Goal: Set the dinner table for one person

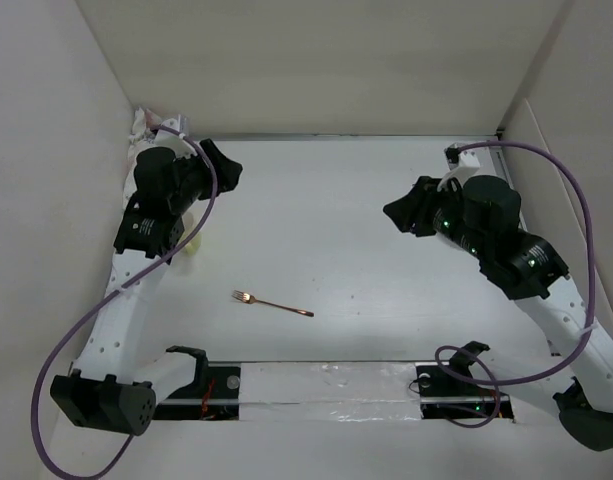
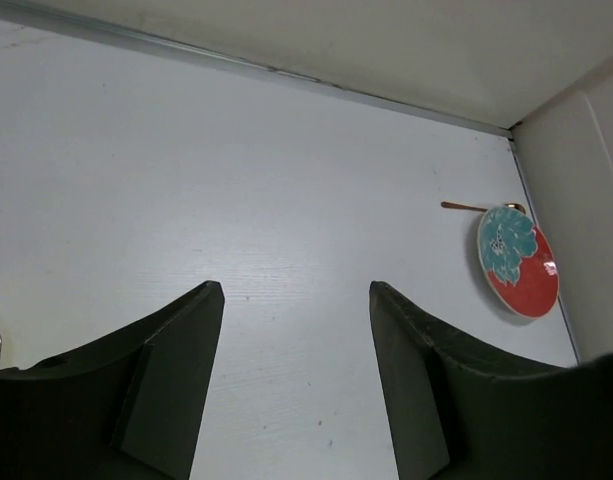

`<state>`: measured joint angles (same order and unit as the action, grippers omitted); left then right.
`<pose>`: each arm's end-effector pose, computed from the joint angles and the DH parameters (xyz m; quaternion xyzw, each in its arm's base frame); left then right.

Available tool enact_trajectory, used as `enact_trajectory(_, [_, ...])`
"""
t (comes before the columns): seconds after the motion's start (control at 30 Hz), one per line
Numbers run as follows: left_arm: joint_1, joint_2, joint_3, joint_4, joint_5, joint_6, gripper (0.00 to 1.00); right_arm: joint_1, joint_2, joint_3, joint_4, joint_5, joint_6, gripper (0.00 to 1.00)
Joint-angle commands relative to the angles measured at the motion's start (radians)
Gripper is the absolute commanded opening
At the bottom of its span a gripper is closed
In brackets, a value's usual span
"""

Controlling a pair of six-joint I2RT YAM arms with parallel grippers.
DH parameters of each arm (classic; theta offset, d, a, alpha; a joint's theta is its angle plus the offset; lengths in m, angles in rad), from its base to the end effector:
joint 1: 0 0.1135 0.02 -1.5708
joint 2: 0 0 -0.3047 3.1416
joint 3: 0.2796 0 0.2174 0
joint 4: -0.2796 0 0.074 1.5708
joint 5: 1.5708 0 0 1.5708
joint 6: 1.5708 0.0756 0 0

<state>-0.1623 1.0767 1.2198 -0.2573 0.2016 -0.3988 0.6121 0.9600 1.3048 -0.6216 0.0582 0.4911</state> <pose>0.2155 -0.0506 0.4541 -0.0211 0.7452 -0.2555 0.6155 0.1379 0.0914 0.4494 -0.0307 0.7972 0.2960 0.5253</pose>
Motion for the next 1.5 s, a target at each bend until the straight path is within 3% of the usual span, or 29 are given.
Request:
enact_trajectory(0.0, [0.013,0.028,0.094,0.007,-0.065,-0.003,0.51,-0.026,-0.015,-0.025,0.025,-0.036,-0.022,0.06])
enact_trajectory(0.13, [0.037,0.127,0.214,-0.032,-0.135,0.018,0.23,-0.035,-0.012,-0.045,0.042,-0.051,-0.026,0.0])
enact_trajectory(0.17, [0.037,0.206,0.26,-0.048,-0.164,0.031,0.12,-0.035,-0.009,-0.052,0.045,-0.081,-0.035,0.0])
enact_trajectory(0.23, [0.046,0.353,0.407,-0.126,-0.261,0.066,0.0,-0.046,-0.007,-0.056,0.057,-0.106,-0.045,0.0])
enact_trajectory(0.4, [0.107,0.655,0.751,-0.283,-0.402,0.091,0.0,-0.057,-0.007,-0.058,0.025,-0.112,-0.059,0.0])
enact_trajectory(0.5, [0.191,0.805,0.854,-0.319,-0.329,0.046,0.0,-0.068,-0.024,-0.079,0.026,-0.126,-0.06,0.0])
enact_trajectory(0.6, [0.251,0.914,0.876,-0.303,-0.301,0.014,0.14,-0.077,-0.026,-0.091,0.023,-0.135,-0.057,0.0])
enact_trajectory(0.63, [0.26,0.966,0.877,-0.295,-0.304,0.008,0.24,-0.077,-0.021,-0.091,0.019,-0.135,-0.057,0.0])
enact_trajectory(0.8, [0.296,1.085,0.886,-0.25,-0.364,-0.005,0.39,-0.077,-0.006,-0.099,0.008,-0.139,-0.049,0.0])
enact_trajectory(0.83, [0.296,1.112,0.886,-0.237,-0.376,0.0,0.48,-0.077,0.0,-0.107,0.01,-0.146,-0.042,0.04])
enact_trajectory(0.87, [0.296,1.124,0.892,-0.221,-0.389,0.008,0.51,-0.077,0.005,-0.111,0.013,-0.159,-0.042,0.16])
enact_trajectory(0.93, [0.296,1.179,0.912,-0.198,-0.389,0.014,0.58,-0.077,0.023,-0.121,0.014,-0.176,-0.034,0.29])
enact_trajectory(0.97, [0.305,1.201,0.95,-0.197,-0.386,0.014,0.59,-0.077,0.031,-0.119,0.014,-0.187,-0.033,0.38])
enact_trajectory(1.07, [0.314,1.302,1.042,-0.207,-0.37,0.003,0.64,-0.077,0.059,-0.121,0.02,-0.201,-0.019,0.46])
enact_trajectory(1.47, [0.371,1.523,1.161,-0.125,-0.209,-0.017,0.73,0.04,0.186,-0.079,0.068,-0.241,0.038,0.46])
